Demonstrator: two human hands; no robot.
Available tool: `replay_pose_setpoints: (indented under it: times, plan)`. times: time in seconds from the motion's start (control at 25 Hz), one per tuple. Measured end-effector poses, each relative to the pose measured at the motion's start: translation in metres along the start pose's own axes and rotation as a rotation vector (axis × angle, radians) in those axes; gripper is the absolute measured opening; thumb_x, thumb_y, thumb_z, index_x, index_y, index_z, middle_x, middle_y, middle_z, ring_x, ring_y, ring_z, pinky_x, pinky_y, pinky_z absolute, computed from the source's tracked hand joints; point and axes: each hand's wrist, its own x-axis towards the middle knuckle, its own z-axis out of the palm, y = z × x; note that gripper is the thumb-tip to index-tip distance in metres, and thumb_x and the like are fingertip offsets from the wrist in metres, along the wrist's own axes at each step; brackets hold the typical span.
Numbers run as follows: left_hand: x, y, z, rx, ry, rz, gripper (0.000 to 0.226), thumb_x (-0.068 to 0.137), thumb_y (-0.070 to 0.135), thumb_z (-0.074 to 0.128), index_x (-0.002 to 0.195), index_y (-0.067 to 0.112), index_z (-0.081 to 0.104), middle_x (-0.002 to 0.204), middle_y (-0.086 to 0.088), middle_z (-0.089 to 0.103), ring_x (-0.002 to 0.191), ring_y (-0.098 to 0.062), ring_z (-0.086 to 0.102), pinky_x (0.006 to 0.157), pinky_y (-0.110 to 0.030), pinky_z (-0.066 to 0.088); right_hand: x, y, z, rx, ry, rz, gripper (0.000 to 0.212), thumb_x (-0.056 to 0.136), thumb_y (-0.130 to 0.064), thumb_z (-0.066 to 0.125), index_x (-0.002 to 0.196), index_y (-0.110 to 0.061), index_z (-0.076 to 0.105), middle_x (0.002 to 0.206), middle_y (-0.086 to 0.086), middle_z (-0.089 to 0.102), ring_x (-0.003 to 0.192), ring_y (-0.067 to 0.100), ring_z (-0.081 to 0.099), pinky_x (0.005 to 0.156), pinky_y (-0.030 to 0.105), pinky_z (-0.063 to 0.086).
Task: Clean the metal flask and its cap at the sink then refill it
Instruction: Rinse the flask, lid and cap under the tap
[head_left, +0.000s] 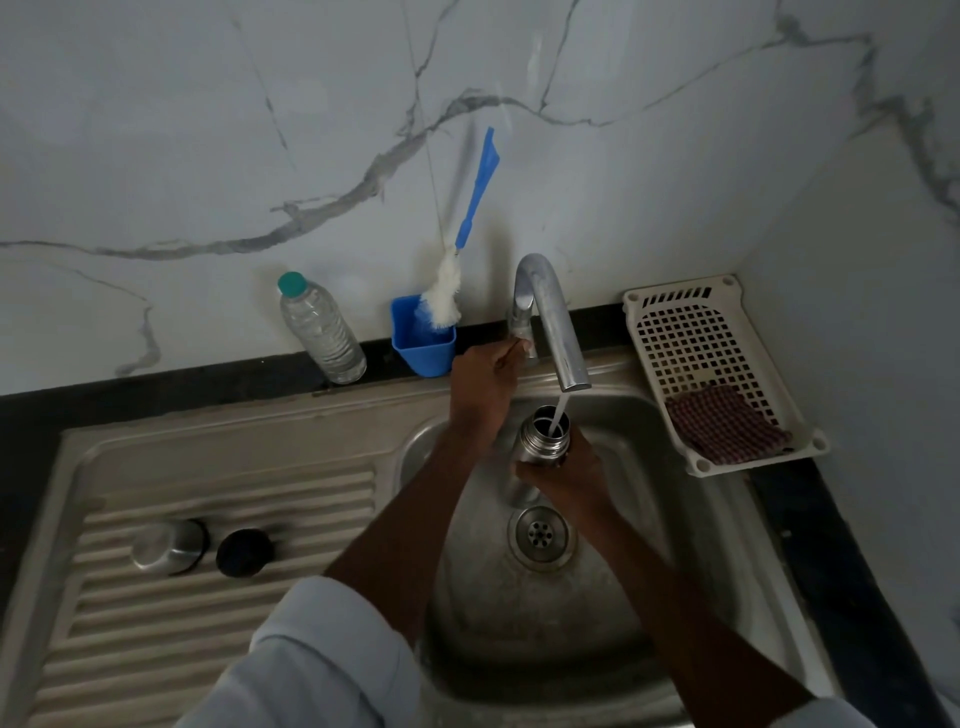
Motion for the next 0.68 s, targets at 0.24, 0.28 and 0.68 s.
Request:
replay_pose_setpoints:
  times: [0.24,0.28,0.68]
  plan:
    - [-0.016,-0.002,-0.009,0.084,-0.074,-0.040,0.033,0.105,0.034,0.062,0.131,0.016,0.070,0.114,0.003,0.077,0.104,-0.007,0.070,0.090,-0.025,0.053,-0.006,0.011,0.002,0.011,-0.040,0.024,0.058,0.066,-0.015,0.092,0.110,-0.037,0.062,0.097,-0.019,0.072,0.088,-0.009,0.064,0.066,0.005,0.043]
    - [-0.027,-0.012,-0.013,0.149,-0.072,-0.051,0.040,0.105,0.040,0.059,0.138,0.017,0.065,0.126,0.002,0.074,0.114,-0.011,0.067,0.097,-0.028,0.052,-0.006,0.013,0.002,0.023,-0.028,0.024,0.059,0.065,-0.014,0.092,0.111,-0.037,0.063,0.098,-0.018,0.072,0.089,-0.008,0.065,0.068,0.006,0.044]
    - [-0.143,-0.123,-0.109,0.790,-0.047,-0.094,0.066,0.107,0.052,0.044,0.160,0.014,0.036,0.171,-0.011,0.026,0.158,-0.030,0.023,0.127,-0.050,0.024,0.007,0.017,-0.007,0.068,-0.095,-0.007,0.065,0.058,-0.011,0.089,0.112,-0.037,0.064,0.107,-0.013,0.074,0.103,0.010,0.069,0.091,0.032,0.054]
